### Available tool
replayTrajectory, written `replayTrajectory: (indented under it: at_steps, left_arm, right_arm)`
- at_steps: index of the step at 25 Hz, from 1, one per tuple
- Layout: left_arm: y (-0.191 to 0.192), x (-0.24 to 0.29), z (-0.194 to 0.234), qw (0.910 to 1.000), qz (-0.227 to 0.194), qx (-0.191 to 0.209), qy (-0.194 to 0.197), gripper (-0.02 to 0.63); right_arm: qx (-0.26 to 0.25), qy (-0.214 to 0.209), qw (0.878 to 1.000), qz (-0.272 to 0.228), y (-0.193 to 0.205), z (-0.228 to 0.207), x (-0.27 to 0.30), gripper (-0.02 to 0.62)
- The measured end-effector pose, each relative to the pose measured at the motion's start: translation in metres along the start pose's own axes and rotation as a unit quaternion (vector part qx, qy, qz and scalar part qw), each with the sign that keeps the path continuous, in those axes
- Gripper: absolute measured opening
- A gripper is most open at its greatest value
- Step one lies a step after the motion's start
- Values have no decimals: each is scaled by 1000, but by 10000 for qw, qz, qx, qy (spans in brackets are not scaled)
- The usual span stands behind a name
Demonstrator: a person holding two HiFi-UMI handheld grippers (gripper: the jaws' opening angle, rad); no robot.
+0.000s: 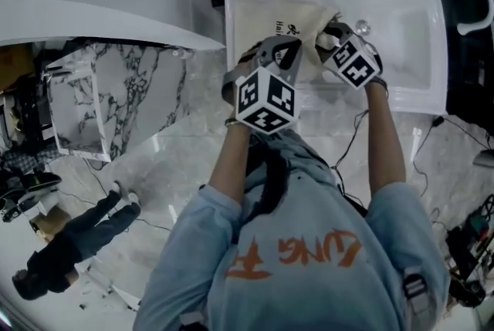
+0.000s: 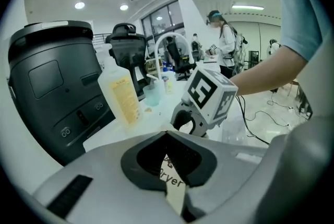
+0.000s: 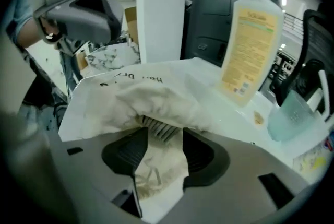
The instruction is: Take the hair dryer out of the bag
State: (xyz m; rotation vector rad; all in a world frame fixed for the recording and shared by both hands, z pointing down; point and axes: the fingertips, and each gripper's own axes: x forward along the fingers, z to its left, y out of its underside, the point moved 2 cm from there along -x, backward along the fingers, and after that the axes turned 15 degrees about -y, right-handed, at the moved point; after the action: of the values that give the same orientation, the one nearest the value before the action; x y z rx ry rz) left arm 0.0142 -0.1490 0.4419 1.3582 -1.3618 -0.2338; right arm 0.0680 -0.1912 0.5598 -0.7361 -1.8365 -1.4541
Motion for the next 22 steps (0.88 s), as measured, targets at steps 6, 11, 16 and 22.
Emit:
replayTrajectory:
  at_steps: [6,11,16,22]
  left_arm:
    - [27,0,32,9988,390,-156,-254,2]
    - [84,-8,42,9902,1244,-602,-216,3]
    - [123,-28,38,9800,1709,-998,220,13]
    - [155,-52,32,9632,2170,-1416,714,144]
  right_arm:
    - [-750,-252,9943,708,5,-3,12,264]
    - [-1440,-180,9796,1393,12,-13,17,291]
    - [-1829,-210,9677,1723,12,-19,28,290]
    - [-2396,-287,9470,2120,3,-25,36,298]
